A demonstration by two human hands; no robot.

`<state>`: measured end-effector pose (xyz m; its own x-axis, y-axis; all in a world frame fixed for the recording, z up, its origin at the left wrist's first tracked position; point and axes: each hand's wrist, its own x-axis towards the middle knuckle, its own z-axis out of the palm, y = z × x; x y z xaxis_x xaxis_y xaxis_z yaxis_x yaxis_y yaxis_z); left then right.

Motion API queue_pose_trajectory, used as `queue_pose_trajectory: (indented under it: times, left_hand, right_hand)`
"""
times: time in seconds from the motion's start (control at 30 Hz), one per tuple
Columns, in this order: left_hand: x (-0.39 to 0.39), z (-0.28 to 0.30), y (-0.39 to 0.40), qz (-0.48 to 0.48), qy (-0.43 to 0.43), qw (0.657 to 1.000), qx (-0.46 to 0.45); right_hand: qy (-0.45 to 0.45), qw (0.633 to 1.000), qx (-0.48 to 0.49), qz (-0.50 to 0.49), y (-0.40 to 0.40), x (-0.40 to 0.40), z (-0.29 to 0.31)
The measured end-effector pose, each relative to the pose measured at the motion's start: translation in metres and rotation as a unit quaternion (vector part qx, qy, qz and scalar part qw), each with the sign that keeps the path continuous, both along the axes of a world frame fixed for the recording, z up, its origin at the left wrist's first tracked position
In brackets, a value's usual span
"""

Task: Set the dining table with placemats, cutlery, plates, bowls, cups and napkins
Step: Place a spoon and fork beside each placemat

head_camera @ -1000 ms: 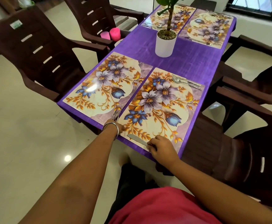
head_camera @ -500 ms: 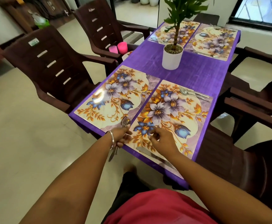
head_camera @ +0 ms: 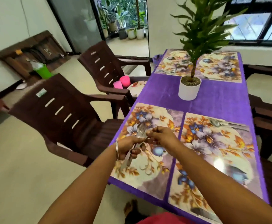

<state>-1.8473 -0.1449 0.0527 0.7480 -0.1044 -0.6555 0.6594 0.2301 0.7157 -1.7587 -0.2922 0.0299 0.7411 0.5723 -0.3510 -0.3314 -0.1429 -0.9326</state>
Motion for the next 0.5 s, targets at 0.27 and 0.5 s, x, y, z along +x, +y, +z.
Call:
queue_pose_trajectory:
  times: [0.27, 0.5]
  left_hand:
    - [0.04, -0.015, 0.098, -0.131, -0.051, 0.99, 0.031]
    - [0.078, -0.05, 0.131, 0.001, -0.029, 0.996, 0.084]
  right_hand:
    - [0.022, 0.983, -0.039, -0.18, 0.062, 0.016, 0.002]
    - [0.118, 0.896, -0.006, -0.428, 0.04, 0.052, -0.014]
